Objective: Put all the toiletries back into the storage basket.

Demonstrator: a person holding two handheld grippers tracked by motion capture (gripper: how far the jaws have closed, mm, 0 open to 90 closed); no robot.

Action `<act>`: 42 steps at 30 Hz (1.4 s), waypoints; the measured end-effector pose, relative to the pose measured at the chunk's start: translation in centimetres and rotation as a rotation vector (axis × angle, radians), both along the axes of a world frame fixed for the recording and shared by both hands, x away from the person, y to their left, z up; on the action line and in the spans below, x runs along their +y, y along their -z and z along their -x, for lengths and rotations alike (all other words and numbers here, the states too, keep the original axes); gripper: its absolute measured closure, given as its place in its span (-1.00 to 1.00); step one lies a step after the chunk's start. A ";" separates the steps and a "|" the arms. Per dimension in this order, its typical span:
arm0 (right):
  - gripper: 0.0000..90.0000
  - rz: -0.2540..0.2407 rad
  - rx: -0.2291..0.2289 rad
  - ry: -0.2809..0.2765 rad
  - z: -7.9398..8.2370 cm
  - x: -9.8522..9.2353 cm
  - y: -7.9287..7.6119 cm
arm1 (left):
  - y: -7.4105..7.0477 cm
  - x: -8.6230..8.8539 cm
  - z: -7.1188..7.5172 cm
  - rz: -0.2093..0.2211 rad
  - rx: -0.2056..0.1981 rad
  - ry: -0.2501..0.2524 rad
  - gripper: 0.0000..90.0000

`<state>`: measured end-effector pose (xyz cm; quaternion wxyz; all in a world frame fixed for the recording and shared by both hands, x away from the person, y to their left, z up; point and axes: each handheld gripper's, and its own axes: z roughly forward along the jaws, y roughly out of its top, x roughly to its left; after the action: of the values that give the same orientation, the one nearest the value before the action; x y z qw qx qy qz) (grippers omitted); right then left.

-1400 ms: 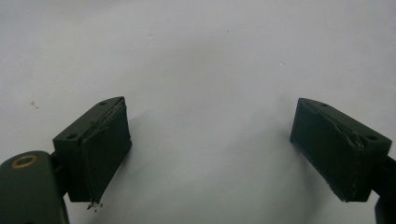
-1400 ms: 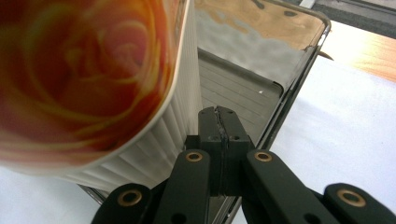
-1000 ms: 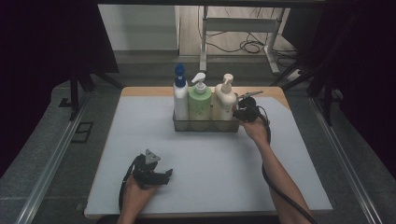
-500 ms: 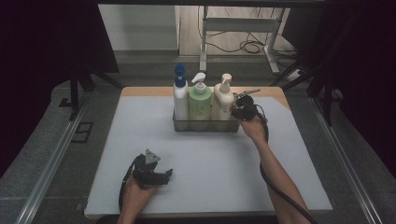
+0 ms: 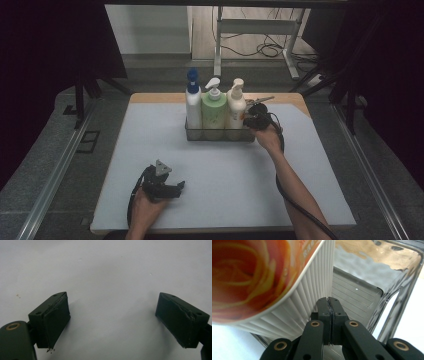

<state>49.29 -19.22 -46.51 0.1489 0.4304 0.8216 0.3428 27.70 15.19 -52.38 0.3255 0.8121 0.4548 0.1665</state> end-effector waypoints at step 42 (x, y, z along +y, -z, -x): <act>0.99 0.004 -0.004 -0.010 1.2 0.7 -1.0 | 0.0 0.0 0.0 0.001 0.001 -0.001 -0.74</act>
<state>48.09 -18.53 -45.55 0.1494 0.4253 0.8241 0.3429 27.72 15.19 -52.38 0.3255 0.8119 0.4552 0.1660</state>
